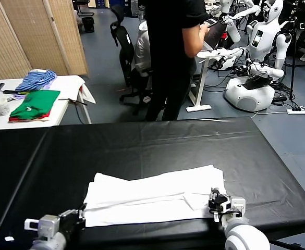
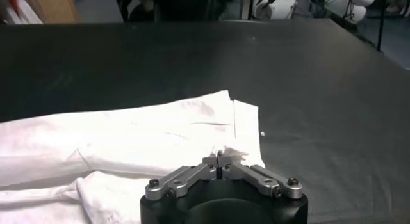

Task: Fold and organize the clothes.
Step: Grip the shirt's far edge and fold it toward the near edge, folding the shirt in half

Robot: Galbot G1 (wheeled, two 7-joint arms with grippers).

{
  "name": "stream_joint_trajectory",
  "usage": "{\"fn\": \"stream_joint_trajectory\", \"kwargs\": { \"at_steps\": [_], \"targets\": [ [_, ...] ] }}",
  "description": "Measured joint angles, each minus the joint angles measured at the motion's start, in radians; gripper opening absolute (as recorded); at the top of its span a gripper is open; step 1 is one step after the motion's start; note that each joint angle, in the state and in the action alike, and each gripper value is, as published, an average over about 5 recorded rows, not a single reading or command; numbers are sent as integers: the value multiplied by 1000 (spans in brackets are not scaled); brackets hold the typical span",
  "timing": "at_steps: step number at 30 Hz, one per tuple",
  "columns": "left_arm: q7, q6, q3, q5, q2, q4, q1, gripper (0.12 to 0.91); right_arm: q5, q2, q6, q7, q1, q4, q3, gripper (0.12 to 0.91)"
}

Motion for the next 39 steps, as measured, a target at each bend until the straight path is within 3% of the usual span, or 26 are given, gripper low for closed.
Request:
{"fn": "stream_joint_trajectory", "kwargs": {
  "at_steps": [13,19,27,29,31,37,39],
  "targets": [
    [3,0,-2,14,-14,-48,43,146,2,-1,0,0,8,-14,-1,142],
    [46,0,1,56,-17,-65,71,146,2,-1,0,0,5,-14,-2,142],
    [57,0,2,88,-21,-47,78,151,3,-1,0,8,5,-9,-2,154],
    [57,0,1,107,-21,-46,79,178,3,-1,0,9,4,-8,-2,233],
    [57,0,0,132,-20,-45,81,260,3,-1,0,9,4,-6,-2,361],
    [54,0,-19,189,-11,-54,76,635,4,-1,0,9,3,5,-2,749],
    [38,0,-30,171,-6,-64,67,759,4,-1,0,9,0,12,0,835]
  ]
}}
